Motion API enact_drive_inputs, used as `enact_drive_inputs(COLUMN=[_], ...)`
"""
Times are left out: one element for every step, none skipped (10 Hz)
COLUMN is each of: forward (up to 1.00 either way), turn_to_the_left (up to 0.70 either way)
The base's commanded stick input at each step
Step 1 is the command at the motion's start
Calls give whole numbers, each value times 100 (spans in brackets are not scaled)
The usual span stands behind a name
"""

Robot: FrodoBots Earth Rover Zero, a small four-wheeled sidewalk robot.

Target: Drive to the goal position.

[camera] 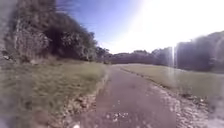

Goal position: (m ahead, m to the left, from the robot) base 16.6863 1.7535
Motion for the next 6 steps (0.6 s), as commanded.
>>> enact_drive_inputs(forward=[100,100,100,100,100,100], turn_to_the_left=[-40,-40,0,0,0,0])
